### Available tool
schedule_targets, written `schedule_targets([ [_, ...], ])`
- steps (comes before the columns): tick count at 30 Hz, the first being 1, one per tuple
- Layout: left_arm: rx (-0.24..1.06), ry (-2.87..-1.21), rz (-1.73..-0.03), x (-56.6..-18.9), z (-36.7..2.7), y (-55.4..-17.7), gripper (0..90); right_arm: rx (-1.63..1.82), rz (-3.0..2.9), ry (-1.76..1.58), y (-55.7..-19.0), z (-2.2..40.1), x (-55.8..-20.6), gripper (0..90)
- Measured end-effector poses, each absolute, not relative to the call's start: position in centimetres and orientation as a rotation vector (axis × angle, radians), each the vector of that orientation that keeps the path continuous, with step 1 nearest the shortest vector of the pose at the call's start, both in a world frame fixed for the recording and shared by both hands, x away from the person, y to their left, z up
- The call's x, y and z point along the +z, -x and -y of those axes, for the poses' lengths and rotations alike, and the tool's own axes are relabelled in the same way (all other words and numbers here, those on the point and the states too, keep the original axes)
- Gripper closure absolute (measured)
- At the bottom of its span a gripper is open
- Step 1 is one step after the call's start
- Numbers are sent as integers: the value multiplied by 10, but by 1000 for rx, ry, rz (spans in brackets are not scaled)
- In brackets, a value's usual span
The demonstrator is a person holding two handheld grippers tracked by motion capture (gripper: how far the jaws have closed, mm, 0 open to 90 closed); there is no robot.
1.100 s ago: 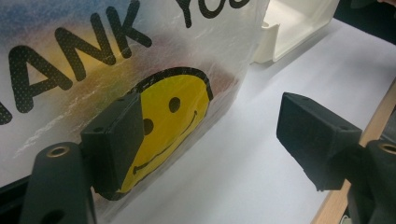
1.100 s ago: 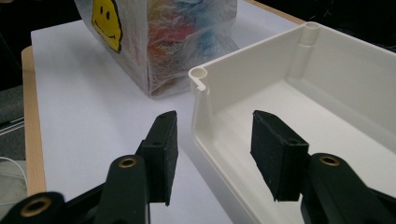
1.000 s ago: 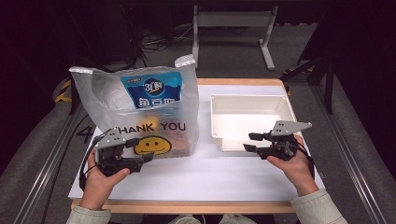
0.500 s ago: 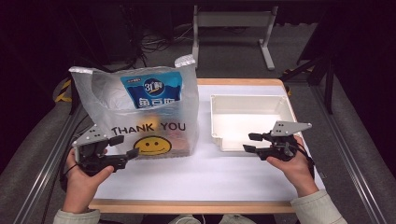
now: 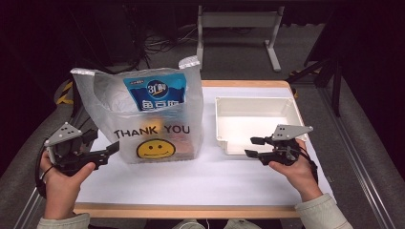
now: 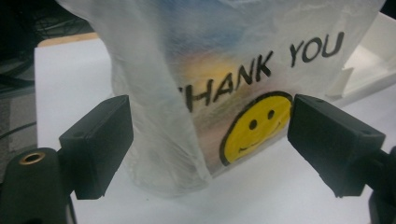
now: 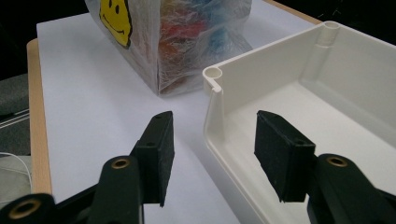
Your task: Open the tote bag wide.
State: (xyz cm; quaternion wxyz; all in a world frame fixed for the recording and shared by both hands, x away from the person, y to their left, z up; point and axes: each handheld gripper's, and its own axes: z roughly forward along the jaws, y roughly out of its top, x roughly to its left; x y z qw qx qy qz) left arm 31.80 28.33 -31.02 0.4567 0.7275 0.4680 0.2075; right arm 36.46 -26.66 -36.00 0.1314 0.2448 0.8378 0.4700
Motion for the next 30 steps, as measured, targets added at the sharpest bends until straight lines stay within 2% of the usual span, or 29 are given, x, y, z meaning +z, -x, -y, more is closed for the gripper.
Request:
schedule_targets([
  [10, 475, -1660, -1115, -320, -302, -343, 139, 1350, -2443, -693, -365, 259, -362, 457],
  [16, 506, -1669, -1105, -325, -300, -357, 140, 1353, -2441, -701, -366, 257, -362, 449],
  [19, 477, -1650, -1091, -327, -300, -367, 152, 1357, -2442, -712, -368, 252, -362, 446],
  [30, 452, -1718, -1040, -338, -297, -385, 99, 1371, -2457, -677, -380, 219, -352, 414],
])
